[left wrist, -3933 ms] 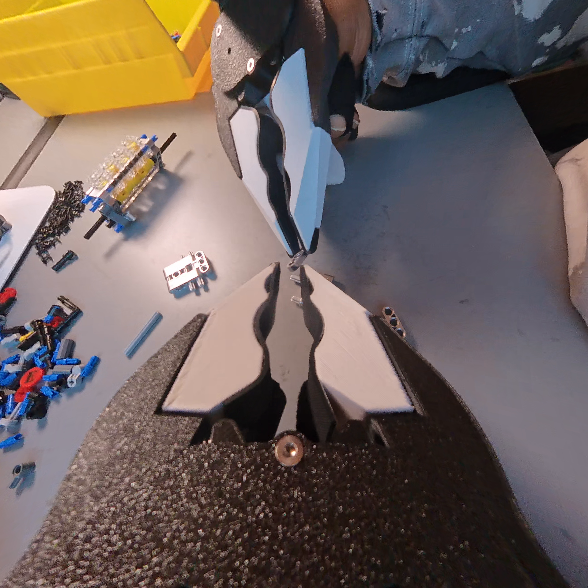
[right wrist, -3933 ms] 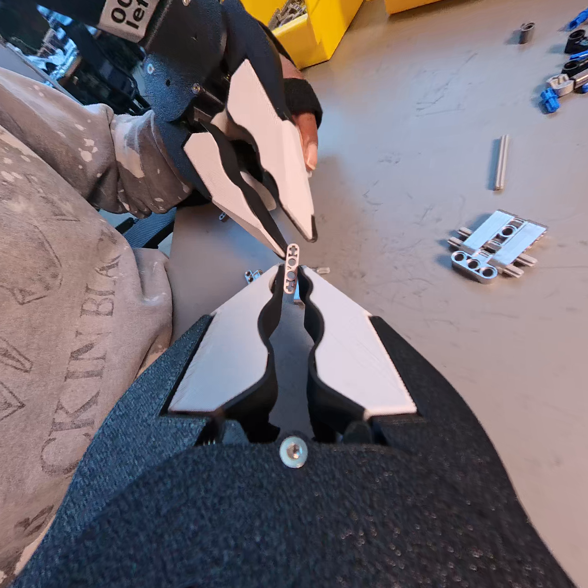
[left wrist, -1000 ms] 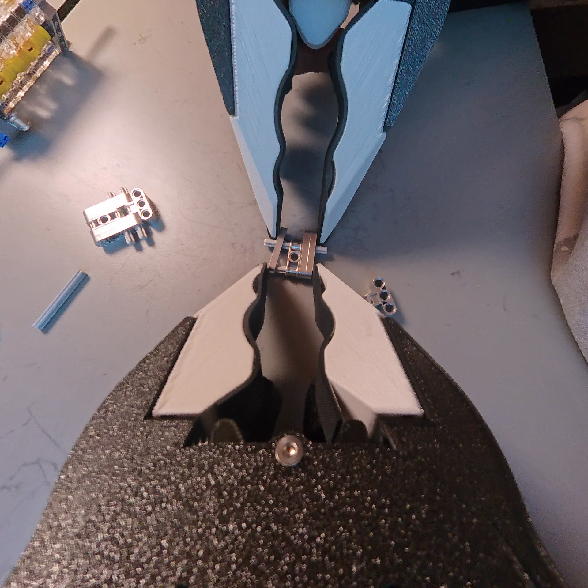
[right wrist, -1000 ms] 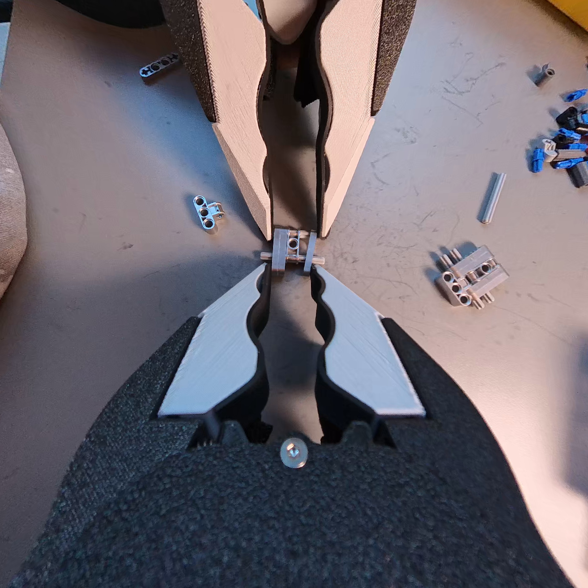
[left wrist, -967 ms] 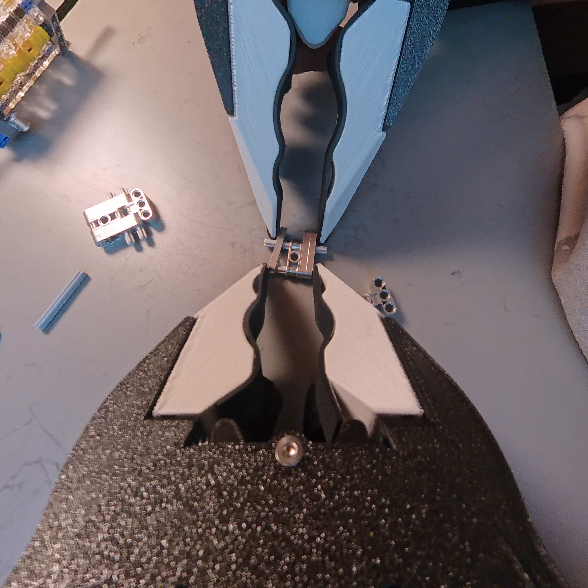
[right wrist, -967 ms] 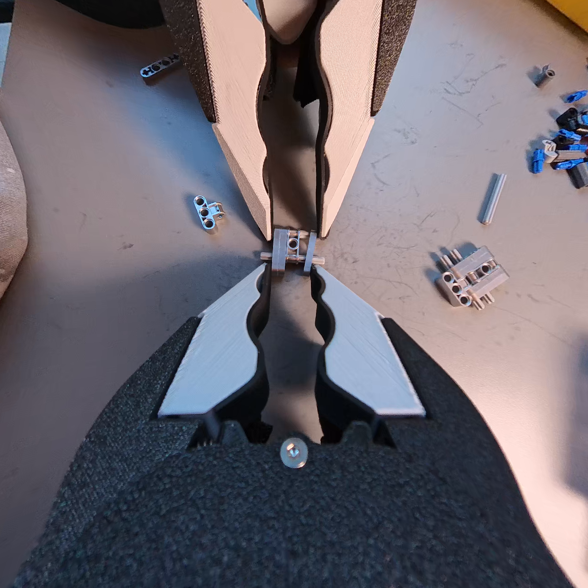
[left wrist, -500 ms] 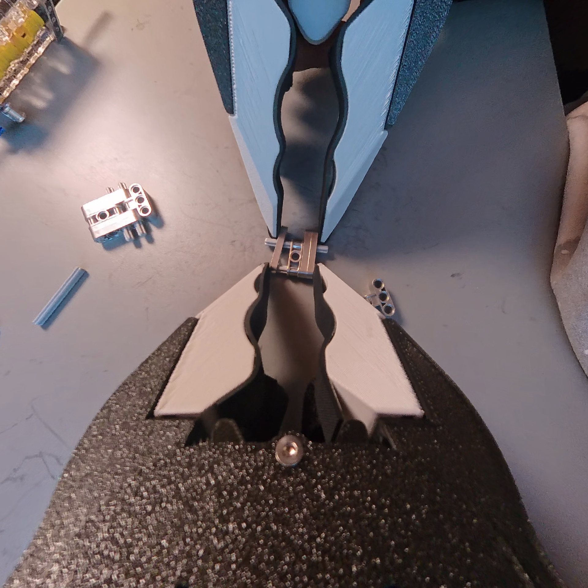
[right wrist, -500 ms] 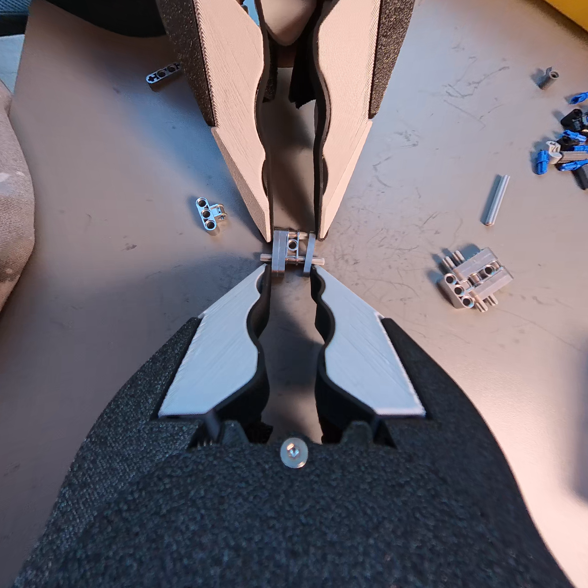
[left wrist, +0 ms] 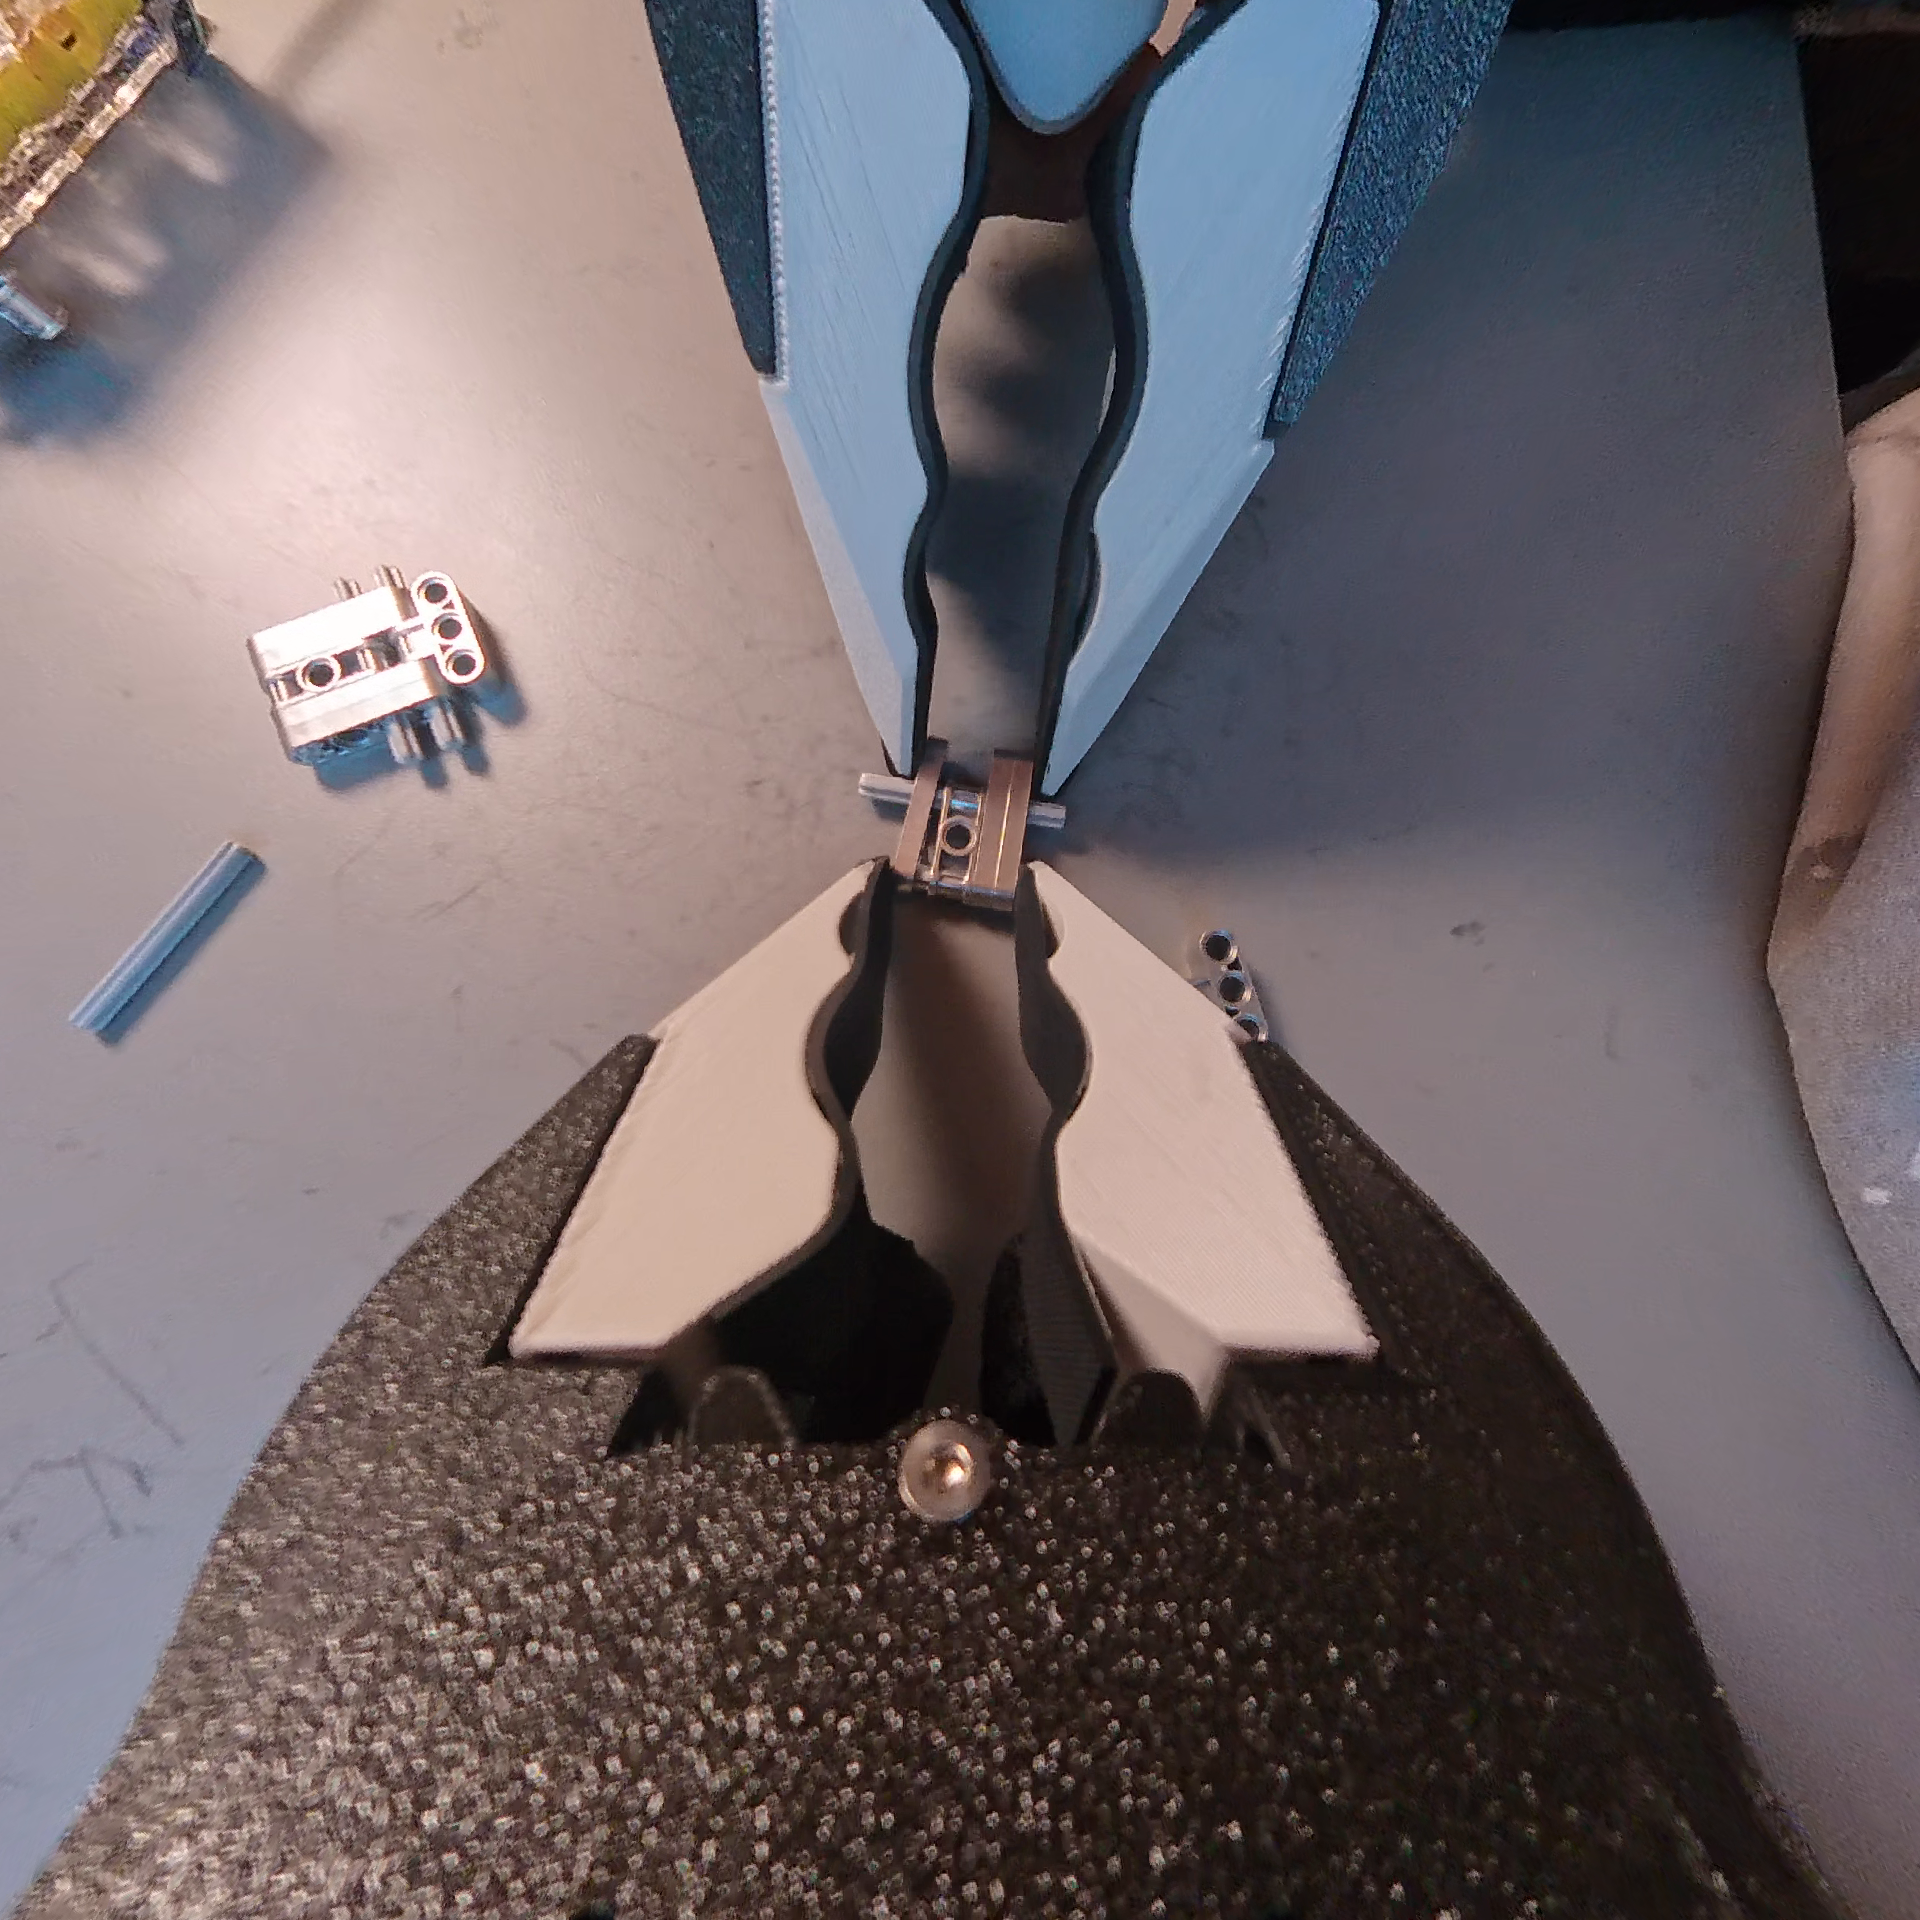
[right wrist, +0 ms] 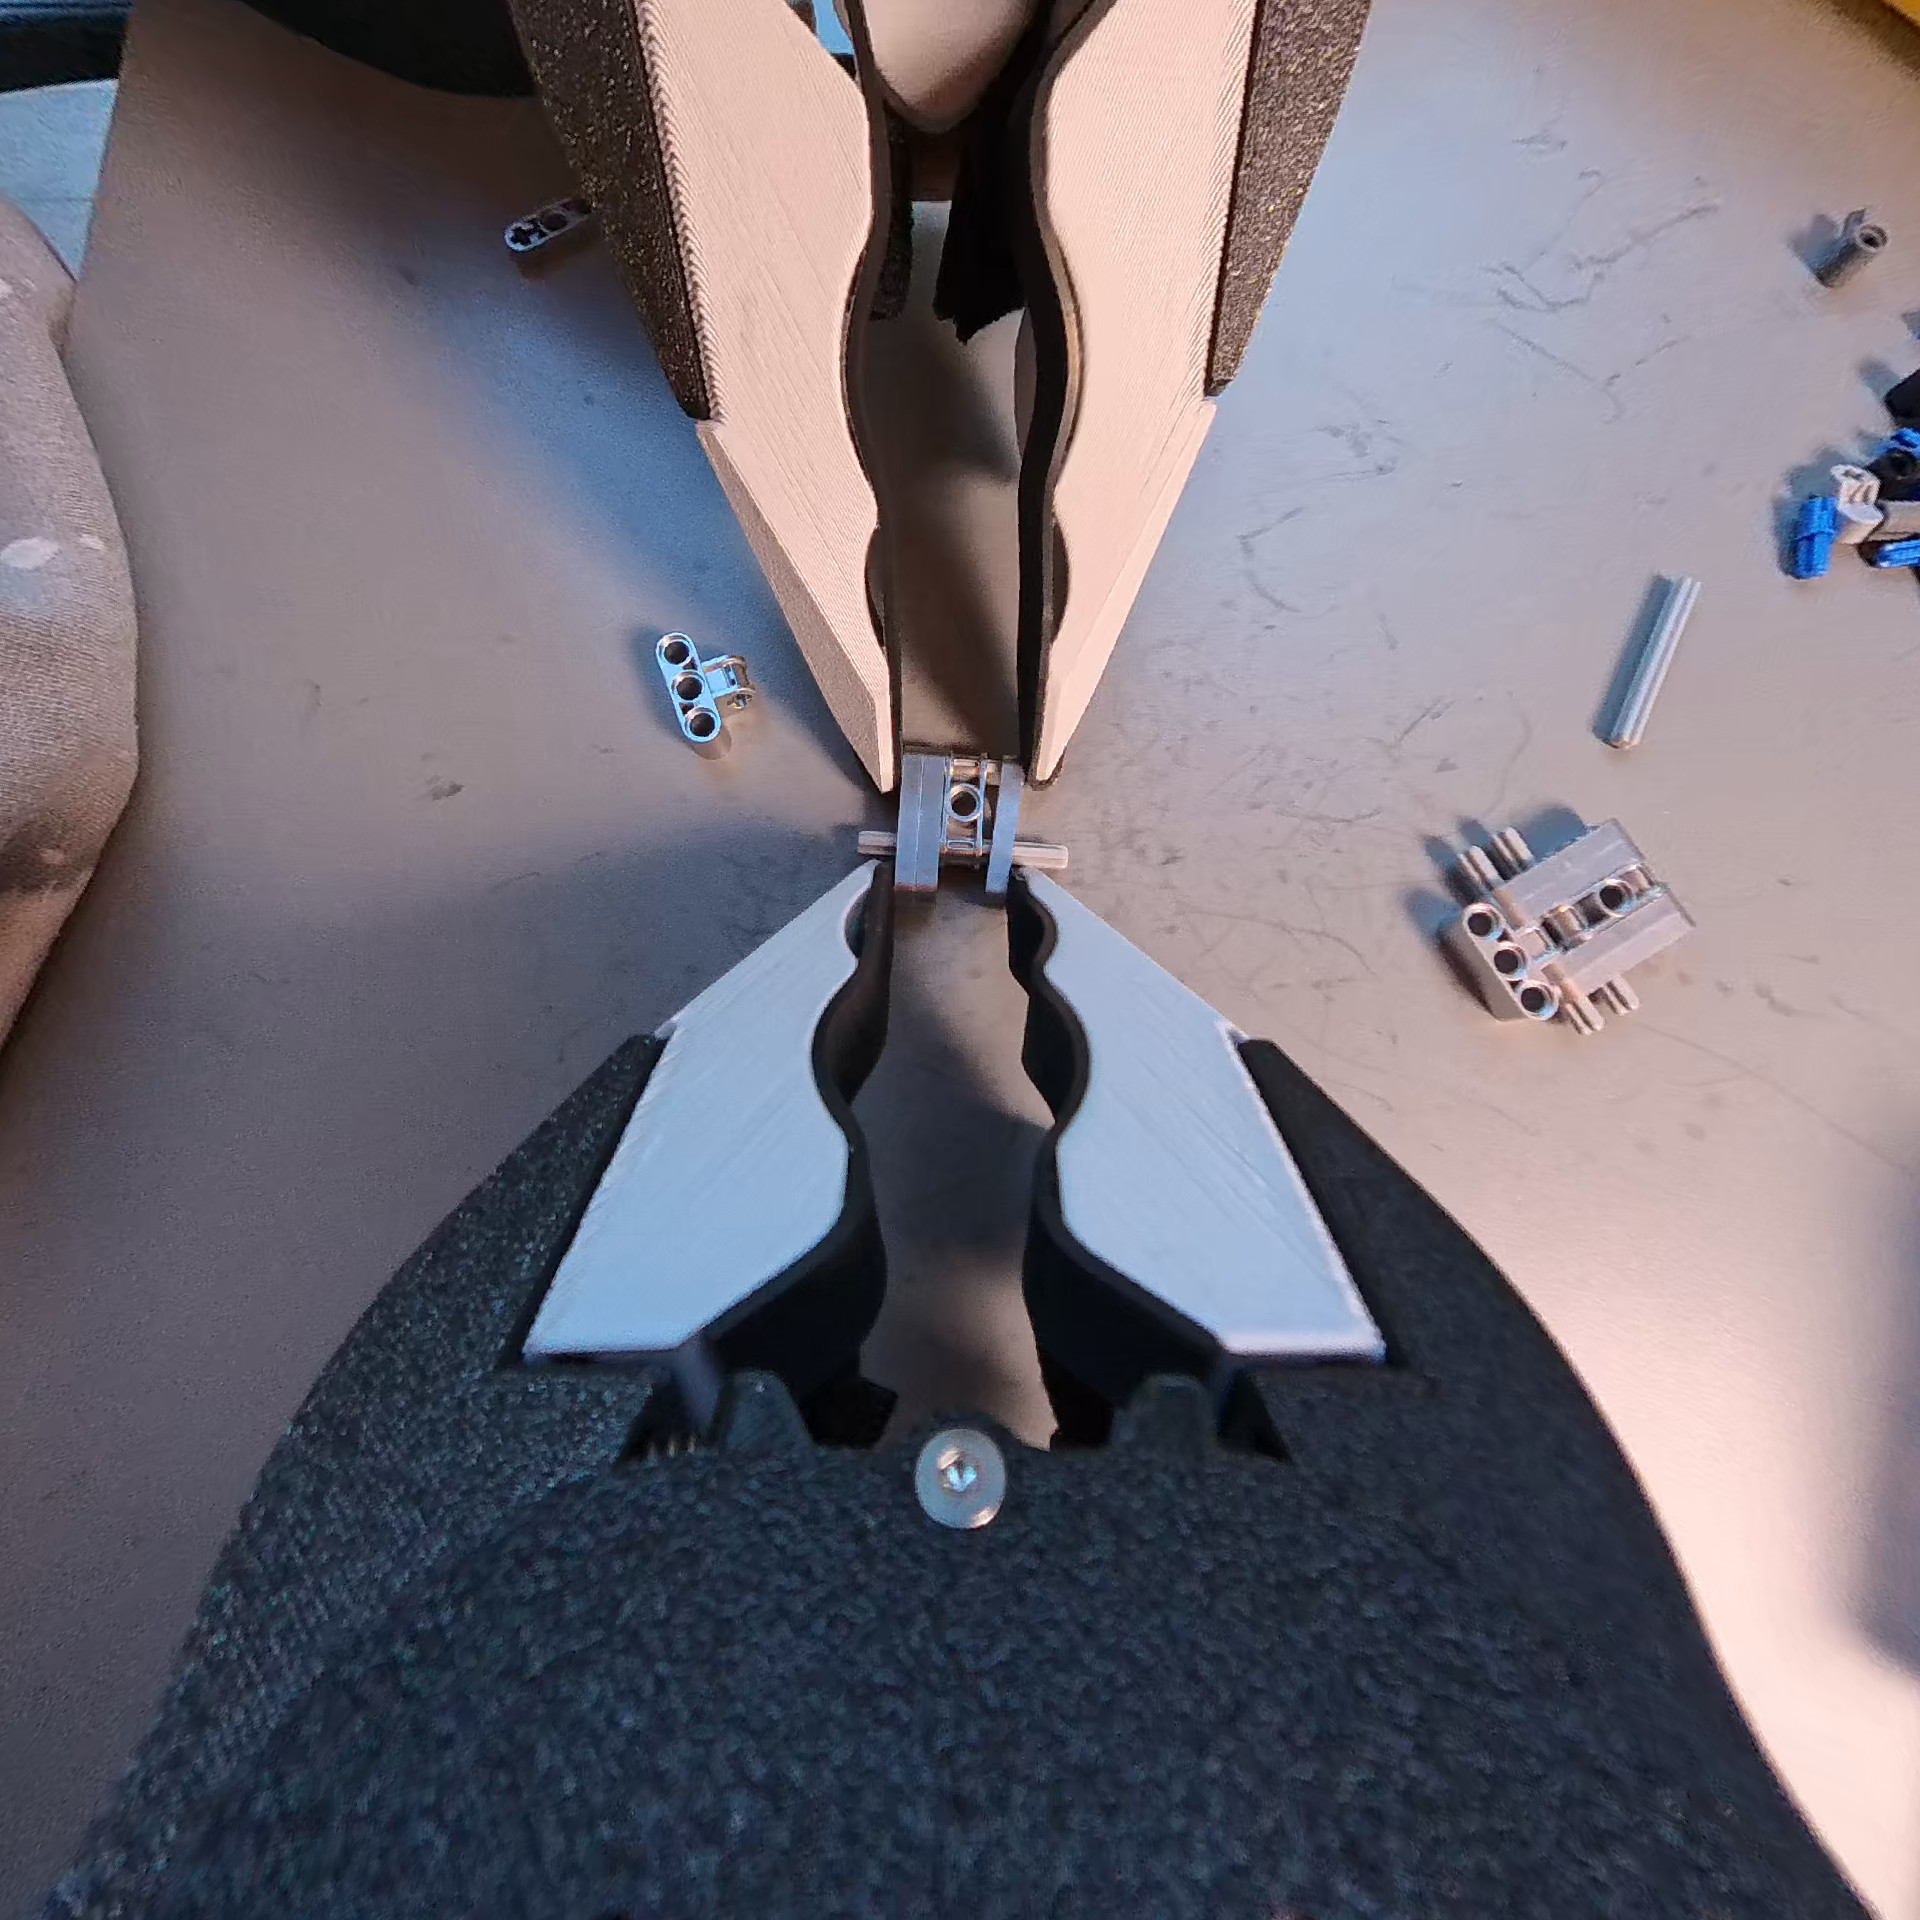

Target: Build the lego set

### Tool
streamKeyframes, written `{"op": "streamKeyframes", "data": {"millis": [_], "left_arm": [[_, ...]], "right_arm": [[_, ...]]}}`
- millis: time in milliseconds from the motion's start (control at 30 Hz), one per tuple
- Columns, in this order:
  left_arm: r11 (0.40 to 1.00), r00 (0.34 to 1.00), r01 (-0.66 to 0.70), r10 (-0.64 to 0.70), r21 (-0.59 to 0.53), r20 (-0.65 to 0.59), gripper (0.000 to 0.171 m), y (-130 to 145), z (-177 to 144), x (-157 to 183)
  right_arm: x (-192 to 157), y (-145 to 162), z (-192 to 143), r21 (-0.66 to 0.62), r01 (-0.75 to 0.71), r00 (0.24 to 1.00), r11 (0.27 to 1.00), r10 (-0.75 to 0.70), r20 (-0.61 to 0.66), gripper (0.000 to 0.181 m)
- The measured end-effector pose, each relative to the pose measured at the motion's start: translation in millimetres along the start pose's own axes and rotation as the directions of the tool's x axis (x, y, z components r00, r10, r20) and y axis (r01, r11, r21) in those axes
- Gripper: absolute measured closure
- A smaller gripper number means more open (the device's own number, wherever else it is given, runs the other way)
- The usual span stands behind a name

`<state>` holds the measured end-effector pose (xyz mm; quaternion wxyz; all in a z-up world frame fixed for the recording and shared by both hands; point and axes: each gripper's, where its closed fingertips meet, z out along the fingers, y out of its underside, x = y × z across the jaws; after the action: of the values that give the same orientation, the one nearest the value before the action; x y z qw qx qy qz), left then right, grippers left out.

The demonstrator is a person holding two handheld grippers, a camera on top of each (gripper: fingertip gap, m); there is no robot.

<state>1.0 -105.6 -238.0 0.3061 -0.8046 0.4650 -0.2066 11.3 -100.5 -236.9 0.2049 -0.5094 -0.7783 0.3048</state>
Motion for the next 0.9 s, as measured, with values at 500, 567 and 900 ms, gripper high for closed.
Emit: {"op": "streamKeyframes", "data": {"millis": [500,567,900], "left_arm": [[0.997,0.999,-0.007,0.010,0.078,-0.035,0.148,-2.0,1.0,0.7],[0.997,0.999,-0.017,0.019,0.072,-0.029,0.148,-1.5,0.9,0.8],[0.997,0.999,-0.046,0.046,0.059,-0.010,0.150,-2.4,1.6,2.0]], "right_arm": [[1.4,4.4,-2.9,0.015,0.008,1.000,1.000,-0.008,-0.022,0.161],[0.8,5.0,-3.5,0.017,0.008,1.000,1.000,-0.008,-0.016,0.160],[0.5,-9.2,-2.1,0.013,-0.016,1.000,1.000,0.016,-0.016,0.154]]}}
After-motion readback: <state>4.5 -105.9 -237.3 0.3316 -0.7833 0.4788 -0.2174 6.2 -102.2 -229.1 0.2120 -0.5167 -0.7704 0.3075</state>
